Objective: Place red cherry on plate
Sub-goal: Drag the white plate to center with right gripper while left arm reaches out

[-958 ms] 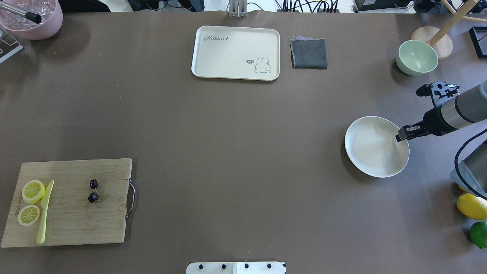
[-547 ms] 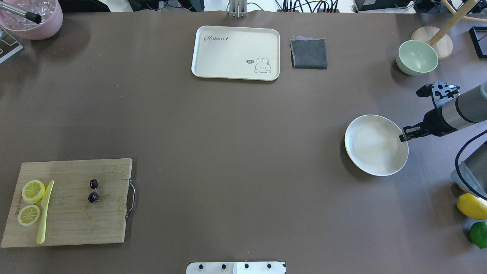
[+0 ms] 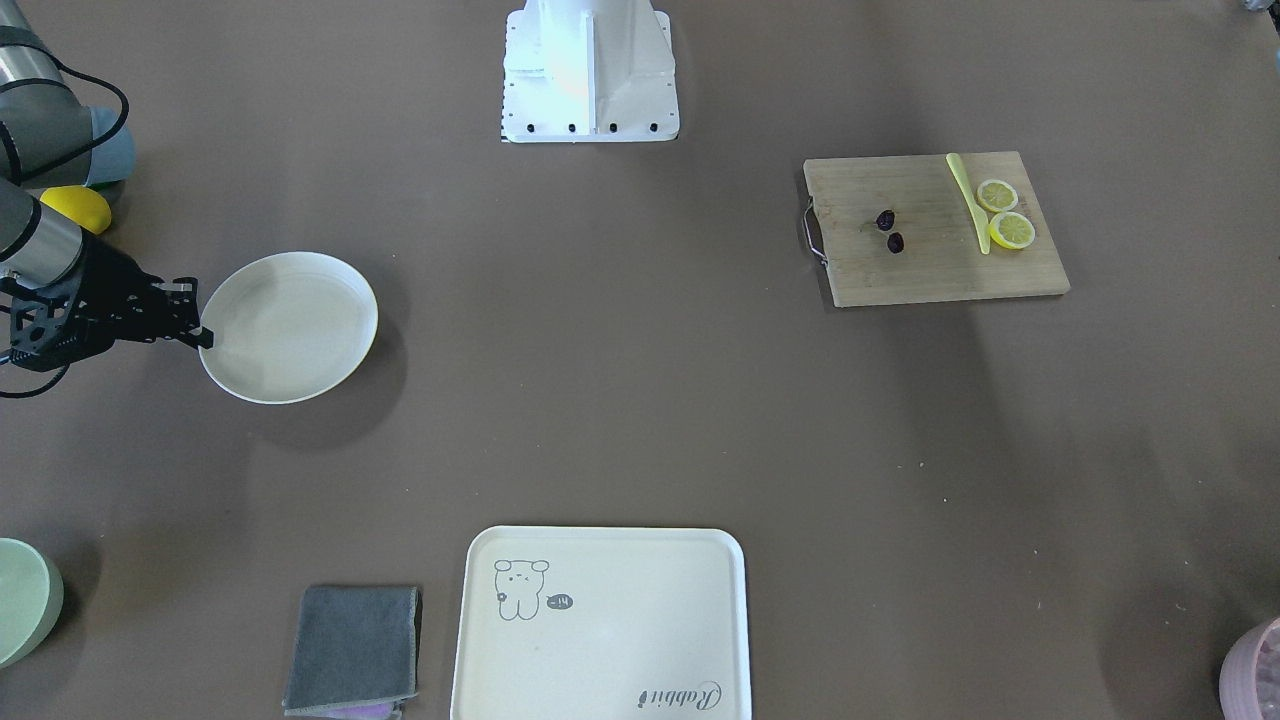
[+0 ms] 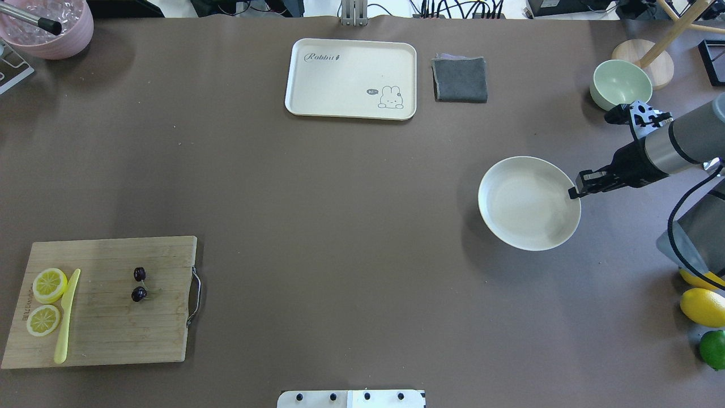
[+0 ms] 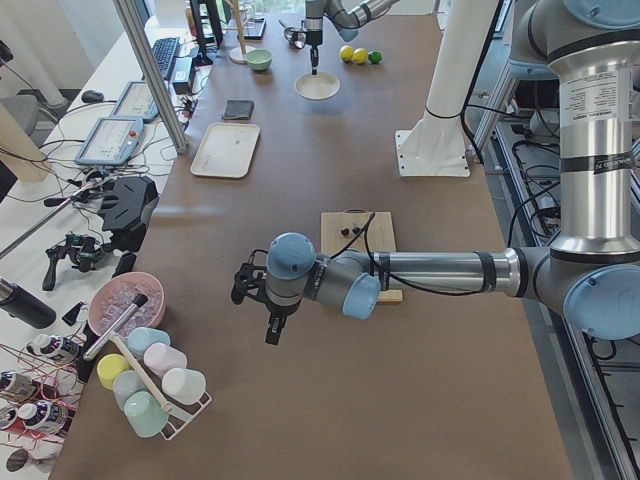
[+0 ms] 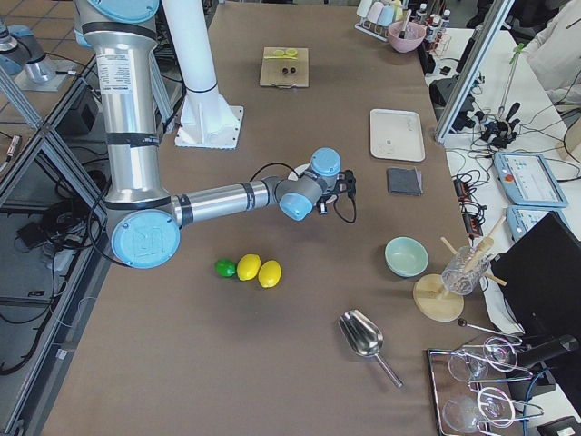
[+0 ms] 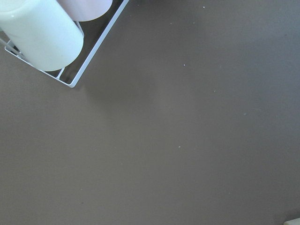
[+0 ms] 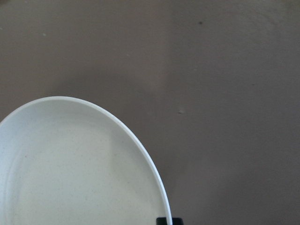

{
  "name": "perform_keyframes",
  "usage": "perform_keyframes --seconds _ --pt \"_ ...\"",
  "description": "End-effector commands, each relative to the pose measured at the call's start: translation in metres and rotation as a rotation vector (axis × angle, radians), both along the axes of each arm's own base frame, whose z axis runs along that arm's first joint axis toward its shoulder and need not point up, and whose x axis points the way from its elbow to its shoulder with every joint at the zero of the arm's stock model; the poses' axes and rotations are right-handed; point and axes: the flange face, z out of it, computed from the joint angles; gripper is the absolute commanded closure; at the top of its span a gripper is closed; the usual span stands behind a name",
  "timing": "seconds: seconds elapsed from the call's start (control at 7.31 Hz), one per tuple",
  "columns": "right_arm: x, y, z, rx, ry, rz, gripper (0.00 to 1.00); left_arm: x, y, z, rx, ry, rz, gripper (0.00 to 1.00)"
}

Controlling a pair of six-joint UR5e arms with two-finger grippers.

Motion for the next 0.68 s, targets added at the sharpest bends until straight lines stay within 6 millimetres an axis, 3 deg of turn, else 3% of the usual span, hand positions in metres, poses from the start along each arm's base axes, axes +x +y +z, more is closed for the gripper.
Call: perform_keyframes --seconds 0.0,0.14,0.27,0.41,0.55 --pt "-0.051 0.014 -0.078 -0.090 -0.091 0.018 1.00 0.091 0.005 -0.048 -0.074 0.078 -0.022 0.03" --pt "-0.091 0.029 -0.117 -0.129 -0.121 0.040 1.00 0.128 0.022 -0.054 -0.102 0.119 -0.066 0.03" --pt "-0.137 0.053 -0.137 -0.129 -0.121 0.055 1.00 0.167 0.044 -0.067 -0.152 0.187 -0.060 0.03" --pt "-0.164 0.070 -0.142 -0.106 -0.109 0.063 1.00 0.195 0.061 -0.092 -0.215 0.233 -0.056 0.04" --pt "-0.178 0.081 -0.145 -0.120 -0.109 0.067 1.00 0.212 0.071 -0.111 -0.251 0.253 -0.068 0.04"
